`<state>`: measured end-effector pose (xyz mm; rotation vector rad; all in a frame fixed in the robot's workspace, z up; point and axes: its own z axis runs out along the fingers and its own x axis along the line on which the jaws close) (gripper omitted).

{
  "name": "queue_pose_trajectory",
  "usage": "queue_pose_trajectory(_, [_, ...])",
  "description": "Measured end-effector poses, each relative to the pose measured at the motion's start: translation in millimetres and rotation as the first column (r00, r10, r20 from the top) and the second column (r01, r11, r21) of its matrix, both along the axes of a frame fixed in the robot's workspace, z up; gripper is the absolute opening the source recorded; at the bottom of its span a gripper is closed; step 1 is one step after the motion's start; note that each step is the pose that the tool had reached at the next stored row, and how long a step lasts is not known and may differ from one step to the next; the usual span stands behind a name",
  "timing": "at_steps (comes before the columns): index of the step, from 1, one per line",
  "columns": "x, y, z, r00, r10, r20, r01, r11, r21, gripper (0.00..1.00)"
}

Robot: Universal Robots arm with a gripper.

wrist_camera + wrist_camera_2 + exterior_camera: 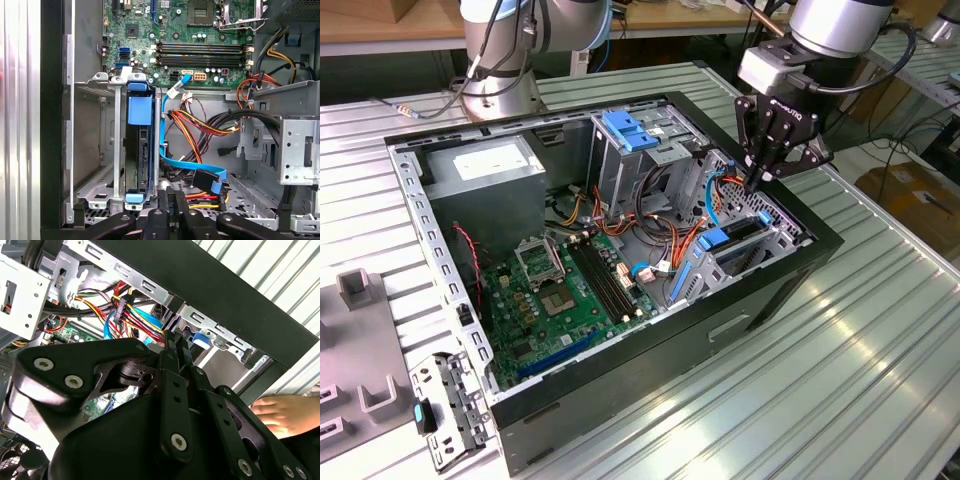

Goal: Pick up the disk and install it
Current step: 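Insert the first disk wire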

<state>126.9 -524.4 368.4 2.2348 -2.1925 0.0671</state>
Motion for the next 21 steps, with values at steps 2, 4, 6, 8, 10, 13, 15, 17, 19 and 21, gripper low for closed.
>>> queue_pose_trajectory(2, [-0.1, -1.7, -0.1, 1.0, 0.0, 0.0, 0.0, 1.0, 0.0, 0.17])
queue_pose_trajectory(4, [-0.7, -4.6, -0.3, 1.0, 0.0, 0.0, 0.0, 1.0, 0.0, 0.17])
queue_pose_trajectory(6, [-2.9, -7.3, -0.5, 1.0, 0.0, -0.0001, 0.0, 1.0, -0.0001, 0.17])
queue_pose_trajectory(8, [-5.4, -8.6, -0.8, 1.0, 0.0, 0.0, 0.0, 1.0, 0.0002, 0.17])
queue_pose_trajectory(10, [-7.0, -8.9, -0.9, 1.0, 0.0, 0.0, 0.0, 1.0, 0.0001, 0.17])
queue_pose_trajectory(13, [-7.2, -9.0, -0.9, 1.0, 0.0, 0.0, 0.0, 1.0, 0.0003, 0.17])
queue_pose_trajectory(15, [-7.2, -9.0, -0.9, 1.0, 0.0, 0.0, 0.0, 1.0, 0.0004, 0.17])
queue_pose_trajectory(17, [-7.2, -9.0, -0.9, 1.0, 0.0, 0.0, 0.0, 1.0, 0.0004, 0.17])
queue_pose_trajectory(19, [-7.2, -8.9, -0.9, 1.0, 0.0, 0.0, 0.0, 1.0, 0.0005, 0.17])
queue_pose_trajectory(21, [-7.2, -8.9, -0.9, 1.0, 0.0, 0.0, 0.0, 1.0, 0.0005, 0.17])
